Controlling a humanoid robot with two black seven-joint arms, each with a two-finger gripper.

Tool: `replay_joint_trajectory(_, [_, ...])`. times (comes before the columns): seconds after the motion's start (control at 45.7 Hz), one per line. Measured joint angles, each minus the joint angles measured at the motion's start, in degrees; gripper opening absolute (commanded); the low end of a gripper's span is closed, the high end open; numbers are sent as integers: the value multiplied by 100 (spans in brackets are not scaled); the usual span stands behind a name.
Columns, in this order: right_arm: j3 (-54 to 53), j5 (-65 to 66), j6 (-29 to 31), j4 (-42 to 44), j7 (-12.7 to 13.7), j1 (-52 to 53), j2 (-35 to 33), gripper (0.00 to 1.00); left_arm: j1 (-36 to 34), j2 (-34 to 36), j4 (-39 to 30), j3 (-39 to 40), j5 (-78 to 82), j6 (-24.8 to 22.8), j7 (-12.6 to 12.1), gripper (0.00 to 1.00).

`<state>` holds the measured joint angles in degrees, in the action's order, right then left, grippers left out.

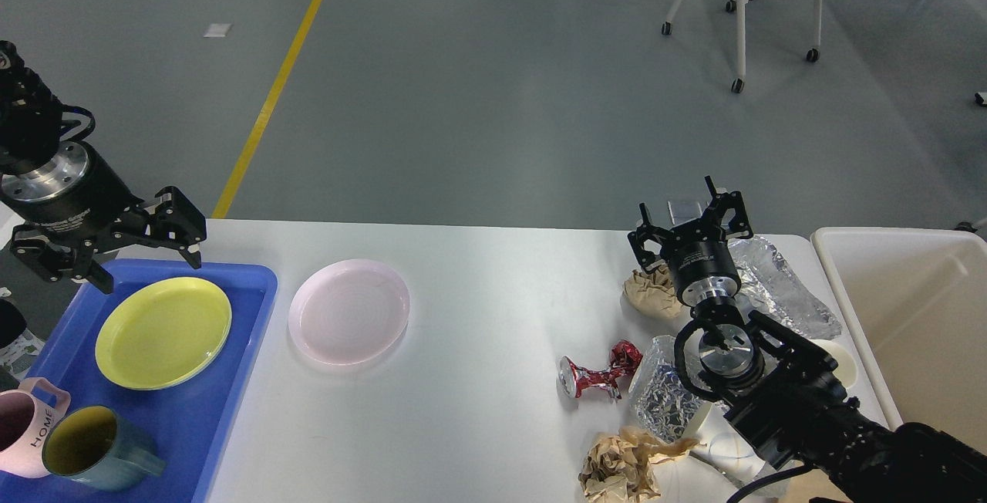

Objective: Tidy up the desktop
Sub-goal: 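Reach the left gripper to the pink plate edge and grasp it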

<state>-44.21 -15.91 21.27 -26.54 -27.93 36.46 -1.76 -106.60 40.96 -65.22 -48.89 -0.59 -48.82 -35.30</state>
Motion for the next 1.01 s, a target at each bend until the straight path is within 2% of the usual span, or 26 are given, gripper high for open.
replay_joint_trajectory(0.109, [0, 0, 0, 2, 0, 0, 7, 100, 148, -359, 0, 67, -15, 153, -57, 93])
replay_joint_trajectory(0.197, [0, 0, 0, 7, 0, 0, 9, 100, 453, -658, 0, 137, -50, 539, -64, 93])
replay_joint_trajectory(0.504, [0, 0, 0, 4, 5, 1, 4, 100, 1890, -1387, -58, 582, -767, 2950, -73, 93])
replay_joint_trajectory(0.569, [0, 0, 0, 2, 6, 1, 2, 100, 2104, -1503, -60, 649, -896, 3357, -72, 93])
replay_joint_trajectory(0.788, [0, 0, 0, 0, 6, 1, 4, 100, 2826, -1755, -49, 1144, -1171, 5181, -60, 92])
replay_joint_trajectory(0.876, [0, 0, 0, 0, 5, 1, 8, 100, 3042, -1769, -19, 1373, -1195, 5672, -57, 89])
replay_joint_trajectory(1.007, [0, 0, 0, 0, 0, 1, 9, 100, 3262, -1819, 22, 1569, -1205, 6035, -53, 82])
